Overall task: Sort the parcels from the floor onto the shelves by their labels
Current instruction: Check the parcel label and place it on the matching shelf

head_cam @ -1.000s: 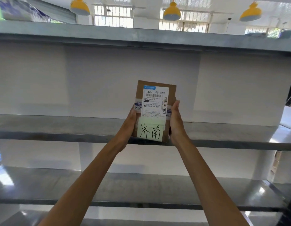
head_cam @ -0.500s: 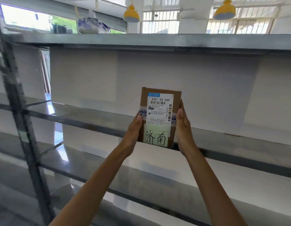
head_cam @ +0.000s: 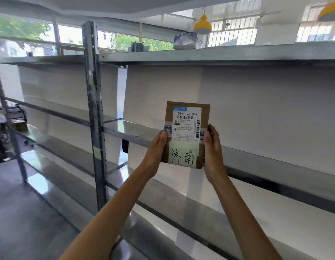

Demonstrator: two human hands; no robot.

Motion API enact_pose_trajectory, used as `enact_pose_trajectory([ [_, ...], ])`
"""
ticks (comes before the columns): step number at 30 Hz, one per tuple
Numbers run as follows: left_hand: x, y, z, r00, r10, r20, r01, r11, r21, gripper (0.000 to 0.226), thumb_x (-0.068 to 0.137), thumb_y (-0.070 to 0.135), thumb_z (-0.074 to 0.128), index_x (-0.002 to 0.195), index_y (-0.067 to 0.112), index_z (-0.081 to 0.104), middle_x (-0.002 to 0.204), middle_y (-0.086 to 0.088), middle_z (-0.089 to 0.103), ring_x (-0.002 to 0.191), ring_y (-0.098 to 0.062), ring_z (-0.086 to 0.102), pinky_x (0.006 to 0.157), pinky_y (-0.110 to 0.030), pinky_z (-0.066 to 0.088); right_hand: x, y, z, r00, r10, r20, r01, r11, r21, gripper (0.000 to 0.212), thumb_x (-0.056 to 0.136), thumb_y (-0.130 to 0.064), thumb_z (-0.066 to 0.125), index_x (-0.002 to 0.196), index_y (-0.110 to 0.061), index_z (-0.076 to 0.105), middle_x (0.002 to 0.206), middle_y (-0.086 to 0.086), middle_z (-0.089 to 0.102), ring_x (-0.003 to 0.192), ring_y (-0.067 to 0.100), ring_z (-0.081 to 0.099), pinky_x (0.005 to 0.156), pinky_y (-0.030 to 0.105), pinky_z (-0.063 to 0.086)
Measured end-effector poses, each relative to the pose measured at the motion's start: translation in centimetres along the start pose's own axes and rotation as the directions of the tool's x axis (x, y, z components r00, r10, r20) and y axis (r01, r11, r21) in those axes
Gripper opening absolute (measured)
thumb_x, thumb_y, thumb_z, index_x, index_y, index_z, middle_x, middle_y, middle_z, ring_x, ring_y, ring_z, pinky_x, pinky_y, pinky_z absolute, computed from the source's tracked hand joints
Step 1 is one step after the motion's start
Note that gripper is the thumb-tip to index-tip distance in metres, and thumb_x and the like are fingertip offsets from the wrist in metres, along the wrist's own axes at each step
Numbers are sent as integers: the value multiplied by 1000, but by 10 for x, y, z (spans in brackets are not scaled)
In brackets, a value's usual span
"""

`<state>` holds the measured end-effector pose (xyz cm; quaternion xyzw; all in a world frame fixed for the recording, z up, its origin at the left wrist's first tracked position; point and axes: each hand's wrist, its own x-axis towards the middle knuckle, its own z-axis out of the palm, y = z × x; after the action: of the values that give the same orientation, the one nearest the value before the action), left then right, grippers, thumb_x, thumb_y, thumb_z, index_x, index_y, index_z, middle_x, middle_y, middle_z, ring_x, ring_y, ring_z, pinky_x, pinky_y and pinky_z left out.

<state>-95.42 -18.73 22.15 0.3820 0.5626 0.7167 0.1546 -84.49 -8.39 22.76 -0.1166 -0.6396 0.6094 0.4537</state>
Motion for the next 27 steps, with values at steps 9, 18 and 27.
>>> enact_pose_trajectory([
  [9,26,-14,-106,996,7,-91,-2,998,60,28,99,34,37,105,25,63,104,-1,71,93,-17,69,79,-34,58,15,39,102,999,-8,-42,10,999,42,19,98,-35,40,112,-48,42,128,-6,56,113,20,60,88,54,54],
  [18,51,-26,-157,990,-19,-140,24,999,33,27,100,31,37,101,25,63,100,-1,70,95,-21,68,83,-42,57,36,69,152,999,-34,-20,36,997,66,21,98,-33,41,112,-46,44,121,-12,58,111,15,60,85,40,57],
  [27,109,-41,-192,985,45,-169,-33,997,74,26,99,30,38,105,22,62,96,4,70,81,-8,69,65,-23,57,94,106,185,997,-73,0,72,996,51,40,97,-35,41,137,-28,41,131,-2,58,115,16,60,90,41,55],
])
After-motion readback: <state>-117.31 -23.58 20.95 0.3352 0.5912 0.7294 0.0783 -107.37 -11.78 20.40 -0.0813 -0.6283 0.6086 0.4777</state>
